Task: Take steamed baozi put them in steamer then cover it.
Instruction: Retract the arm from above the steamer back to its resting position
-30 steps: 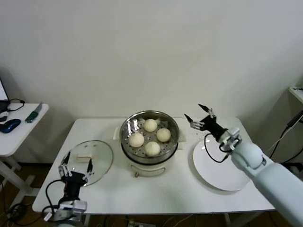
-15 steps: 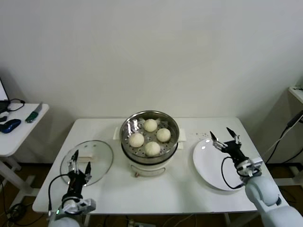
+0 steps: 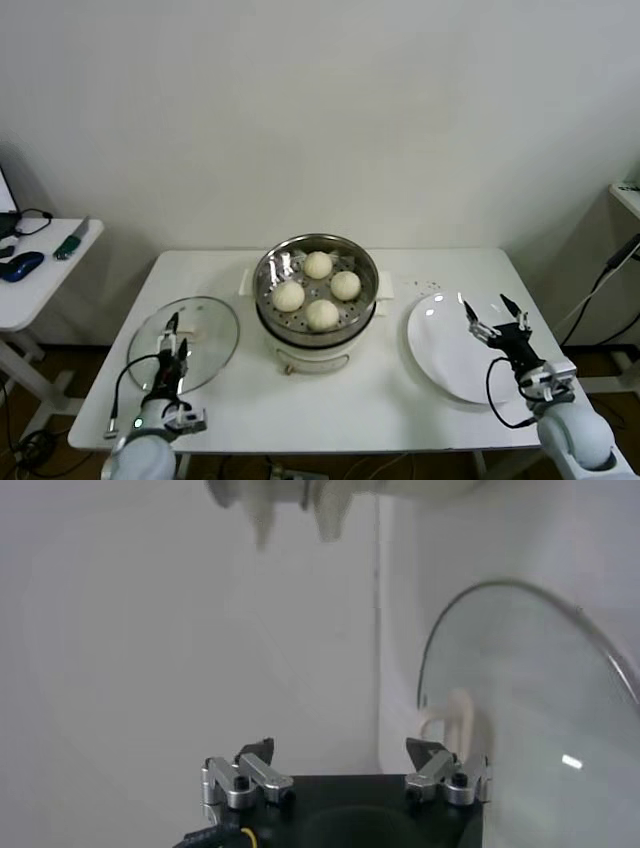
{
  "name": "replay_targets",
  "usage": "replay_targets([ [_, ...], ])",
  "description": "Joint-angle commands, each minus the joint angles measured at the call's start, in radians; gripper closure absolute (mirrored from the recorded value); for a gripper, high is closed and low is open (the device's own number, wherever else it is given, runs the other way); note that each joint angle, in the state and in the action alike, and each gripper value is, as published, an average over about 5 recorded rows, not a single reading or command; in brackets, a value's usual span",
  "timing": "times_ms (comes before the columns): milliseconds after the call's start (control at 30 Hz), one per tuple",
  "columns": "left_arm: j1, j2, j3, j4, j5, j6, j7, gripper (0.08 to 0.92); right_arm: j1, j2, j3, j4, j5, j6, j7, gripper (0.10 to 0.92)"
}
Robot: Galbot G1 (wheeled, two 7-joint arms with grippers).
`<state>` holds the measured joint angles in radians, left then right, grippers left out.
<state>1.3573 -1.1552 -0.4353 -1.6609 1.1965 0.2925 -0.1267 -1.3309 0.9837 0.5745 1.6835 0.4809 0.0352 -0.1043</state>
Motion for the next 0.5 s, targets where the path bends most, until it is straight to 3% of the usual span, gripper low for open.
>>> replay_targets([
  [33, -0.122, 0.016, 0.019, 0.19, 0.124, -0.024, 0.01, 0.177, -0.05, 0.019, 0.05, 0.011, -0.029, -0.006, -0.021, 0.203],
  [500, -0.193, 0.019, 0.048, 0.239, 0.079, -0.023, 0.0, 0.177, -0.077, 0.034, 0.07, 0.014, -0.056, 0.011, -0.044, 0.203],
])
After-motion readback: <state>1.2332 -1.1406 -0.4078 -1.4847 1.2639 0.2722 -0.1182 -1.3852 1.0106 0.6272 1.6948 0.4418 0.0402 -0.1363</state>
